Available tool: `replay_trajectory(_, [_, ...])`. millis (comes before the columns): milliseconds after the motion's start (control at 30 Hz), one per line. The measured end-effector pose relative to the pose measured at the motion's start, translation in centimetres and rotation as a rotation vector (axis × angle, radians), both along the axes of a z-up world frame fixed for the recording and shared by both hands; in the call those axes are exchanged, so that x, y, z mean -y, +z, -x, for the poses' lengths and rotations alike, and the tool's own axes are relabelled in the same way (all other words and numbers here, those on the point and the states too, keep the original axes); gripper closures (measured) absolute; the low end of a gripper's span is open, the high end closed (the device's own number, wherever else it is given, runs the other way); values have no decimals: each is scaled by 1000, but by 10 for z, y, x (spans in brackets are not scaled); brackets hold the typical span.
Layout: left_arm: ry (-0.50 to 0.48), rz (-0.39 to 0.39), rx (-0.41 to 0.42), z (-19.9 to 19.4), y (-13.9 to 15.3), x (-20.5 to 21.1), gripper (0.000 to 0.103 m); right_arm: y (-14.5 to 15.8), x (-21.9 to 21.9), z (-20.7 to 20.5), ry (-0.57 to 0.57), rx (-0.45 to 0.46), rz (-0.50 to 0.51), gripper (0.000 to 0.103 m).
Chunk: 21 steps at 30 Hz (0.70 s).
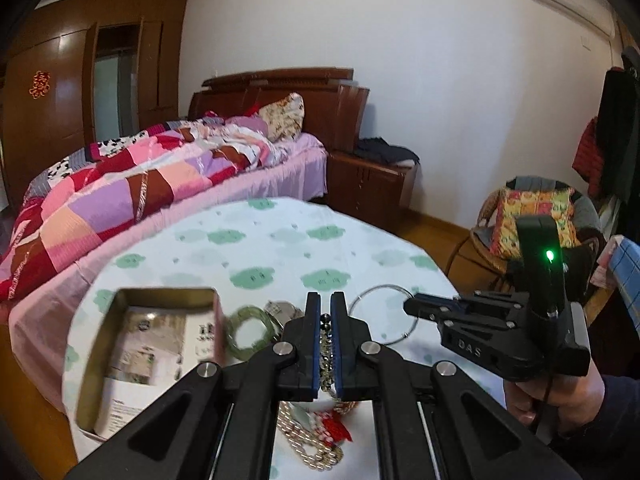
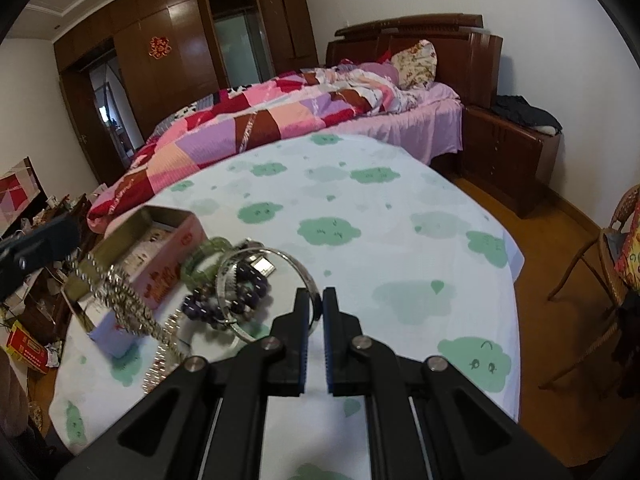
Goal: Organize jewelry
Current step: 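Carry the gold chain and silver bangle over the tin and open both grippers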
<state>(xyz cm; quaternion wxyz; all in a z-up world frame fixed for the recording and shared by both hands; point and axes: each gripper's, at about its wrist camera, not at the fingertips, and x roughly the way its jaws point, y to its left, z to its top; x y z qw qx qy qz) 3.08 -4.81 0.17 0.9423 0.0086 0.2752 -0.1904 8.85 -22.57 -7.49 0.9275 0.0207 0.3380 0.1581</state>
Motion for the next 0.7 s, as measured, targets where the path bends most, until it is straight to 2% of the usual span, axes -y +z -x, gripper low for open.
replay_trajectory(267, [65, -5, 61, -4, 33, -28, 99, 18, -13, 4, 41, 36, -6, 95])
replay_trajectory(700, [176, -37, 75, -24, 37, -69, 99, 32, -45, -10, 134, 37, -13, 95])
